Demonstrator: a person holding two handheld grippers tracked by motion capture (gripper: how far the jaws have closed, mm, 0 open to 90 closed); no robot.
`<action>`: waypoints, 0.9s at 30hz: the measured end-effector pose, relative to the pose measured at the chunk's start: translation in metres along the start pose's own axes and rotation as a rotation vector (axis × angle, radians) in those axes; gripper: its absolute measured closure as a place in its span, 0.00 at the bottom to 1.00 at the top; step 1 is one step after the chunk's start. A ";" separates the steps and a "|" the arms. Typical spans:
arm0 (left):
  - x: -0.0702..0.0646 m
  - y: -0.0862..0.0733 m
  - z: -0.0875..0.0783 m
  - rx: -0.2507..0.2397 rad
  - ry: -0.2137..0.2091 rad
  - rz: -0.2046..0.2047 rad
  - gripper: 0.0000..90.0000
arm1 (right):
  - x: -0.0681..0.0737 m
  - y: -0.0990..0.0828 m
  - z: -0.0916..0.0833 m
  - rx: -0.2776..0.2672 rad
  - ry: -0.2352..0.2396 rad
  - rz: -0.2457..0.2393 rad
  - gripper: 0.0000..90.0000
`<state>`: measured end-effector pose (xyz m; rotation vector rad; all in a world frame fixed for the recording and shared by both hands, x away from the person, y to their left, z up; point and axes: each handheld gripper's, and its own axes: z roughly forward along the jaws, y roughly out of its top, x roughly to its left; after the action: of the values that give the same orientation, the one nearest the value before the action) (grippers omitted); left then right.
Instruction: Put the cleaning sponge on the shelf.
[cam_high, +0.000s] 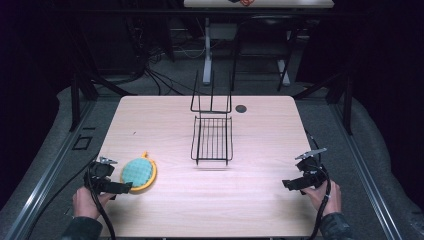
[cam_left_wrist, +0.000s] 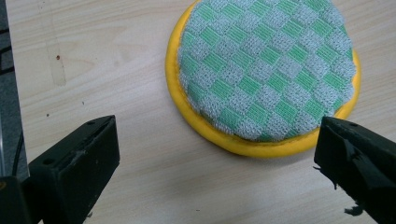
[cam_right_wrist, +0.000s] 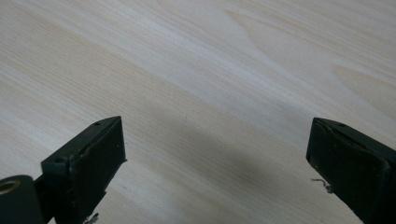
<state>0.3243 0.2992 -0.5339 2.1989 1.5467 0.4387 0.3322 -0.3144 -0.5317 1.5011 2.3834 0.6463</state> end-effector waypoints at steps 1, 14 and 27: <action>0.000 0.001 0.000 -0.005 -0.004 -0.002 0.00 | 0.001 0.001 0.000 -0.011 -0.002 -0.004 0.05; 0.002 0.029 0.000 -0.056 -0.067 0.029 0.00 | 0.011 0.005 0.001 0.004 0.024 -0.055 0.05; 0.011 0.055 0.016 -0.101 -0.137 0.000 0.00 | 0.012 0.005 -0.004 -0.013 0.043 -0.058 0.07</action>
<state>0.3805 0.2910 -0.5201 2.1059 1.4209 0.3508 0.3296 -0.3027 -0.5255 1.4216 2.4399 0.6868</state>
